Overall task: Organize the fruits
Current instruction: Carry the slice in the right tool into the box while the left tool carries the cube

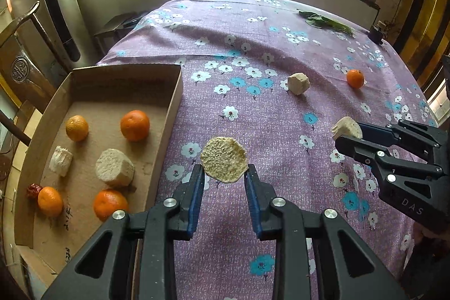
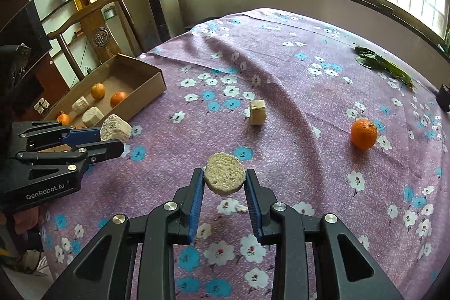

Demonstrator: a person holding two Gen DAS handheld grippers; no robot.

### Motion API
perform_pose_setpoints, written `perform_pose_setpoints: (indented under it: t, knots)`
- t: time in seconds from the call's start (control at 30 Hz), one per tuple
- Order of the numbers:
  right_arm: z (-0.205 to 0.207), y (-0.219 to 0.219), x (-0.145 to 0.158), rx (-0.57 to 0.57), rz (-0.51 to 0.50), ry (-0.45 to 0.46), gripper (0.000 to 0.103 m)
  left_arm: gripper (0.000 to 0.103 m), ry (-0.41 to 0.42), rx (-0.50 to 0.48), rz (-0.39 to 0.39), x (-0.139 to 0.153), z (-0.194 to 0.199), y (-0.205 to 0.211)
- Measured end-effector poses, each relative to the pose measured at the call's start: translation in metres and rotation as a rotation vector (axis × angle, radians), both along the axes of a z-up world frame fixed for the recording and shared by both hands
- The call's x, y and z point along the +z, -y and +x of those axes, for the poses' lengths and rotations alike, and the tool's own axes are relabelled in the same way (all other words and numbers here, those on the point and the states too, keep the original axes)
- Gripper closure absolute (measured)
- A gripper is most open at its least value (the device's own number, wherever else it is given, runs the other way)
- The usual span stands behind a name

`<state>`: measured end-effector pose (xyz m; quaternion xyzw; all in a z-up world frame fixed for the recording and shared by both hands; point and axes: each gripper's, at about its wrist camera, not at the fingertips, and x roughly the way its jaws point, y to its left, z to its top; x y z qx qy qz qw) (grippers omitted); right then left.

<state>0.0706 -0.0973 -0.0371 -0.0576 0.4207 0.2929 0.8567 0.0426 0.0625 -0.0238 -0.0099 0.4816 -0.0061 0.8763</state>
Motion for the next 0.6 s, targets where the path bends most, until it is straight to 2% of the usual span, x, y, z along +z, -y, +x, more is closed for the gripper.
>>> perform_pose_setpoints:
  t: [0.6]
  knots:
    - [-0.040, -0.073, 0.025, 0.139, 0.000, 0.048, 0.071, 0.075, 0.065, 0.121, 0.032, 0.013, -0.048, -0.057]
